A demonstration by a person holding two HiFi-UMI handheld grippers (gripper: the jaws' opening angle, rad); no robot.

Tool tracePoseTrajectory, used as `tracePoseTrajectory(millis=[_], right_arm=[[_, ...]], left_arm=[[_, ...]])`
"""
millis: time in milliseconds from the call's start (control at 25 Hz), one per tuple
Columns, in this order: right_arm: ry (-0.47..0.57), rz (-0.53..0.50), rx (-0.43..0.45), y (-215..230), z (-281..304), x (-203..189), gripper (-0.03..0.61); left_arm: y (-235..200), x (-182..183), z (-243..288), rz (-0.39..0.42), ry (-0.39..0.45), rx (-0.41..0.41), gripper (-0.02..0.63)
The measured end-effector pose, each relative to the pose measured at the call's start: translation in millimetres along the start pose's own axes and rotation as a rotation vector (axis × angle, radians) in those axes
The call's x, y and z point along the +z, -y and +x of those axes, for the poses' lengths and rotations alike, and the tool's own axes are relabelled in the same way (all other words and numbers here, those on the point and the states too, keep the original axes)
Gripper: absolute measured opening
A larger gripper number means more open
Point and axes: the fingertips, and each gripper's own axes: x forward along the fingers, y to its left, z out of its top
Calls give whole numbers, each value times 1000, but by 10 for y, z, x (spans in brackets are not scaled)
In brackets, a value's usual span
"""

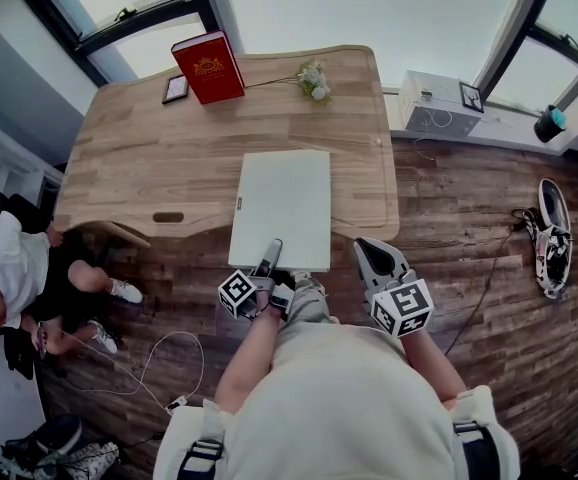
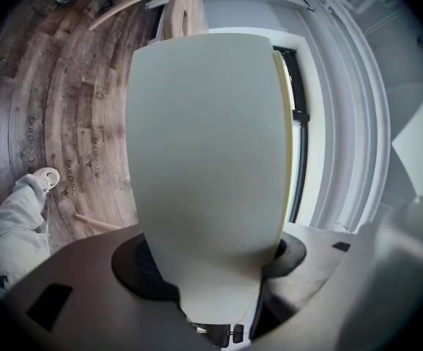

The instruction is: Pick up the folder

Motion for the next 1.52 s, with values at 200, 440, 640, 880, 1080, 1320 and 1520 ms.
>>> tracePoseTrajectory(millis=[200,440,640,880,1080,1320,1520], right_arm=[[7,4,4,-57,-110,-36,18],[15,6,4,-110,-240,-65,18],[23,8,-3,-139,-342,-80,18],[24,10,-5,-155,-463,-123,18],[24,12,1,-189,-524,-162,18],[19,12,17,-218,-563,-191,18],[23,13,29,-255,-583,-205,18]], left_arm=[[60,-51,-170,-31,24,-47,291],[232,-95,-389,-90,58,-123,290],[360,-127,-590,-135,75,-171,290],[528,-217,-821,-125,72,-214,290],[689,-295,-1013,-104,64,-239,290],[895,-376,-1202,-79,57,-276,290],[1024,-406,-1328,-81,59,-302,290]])
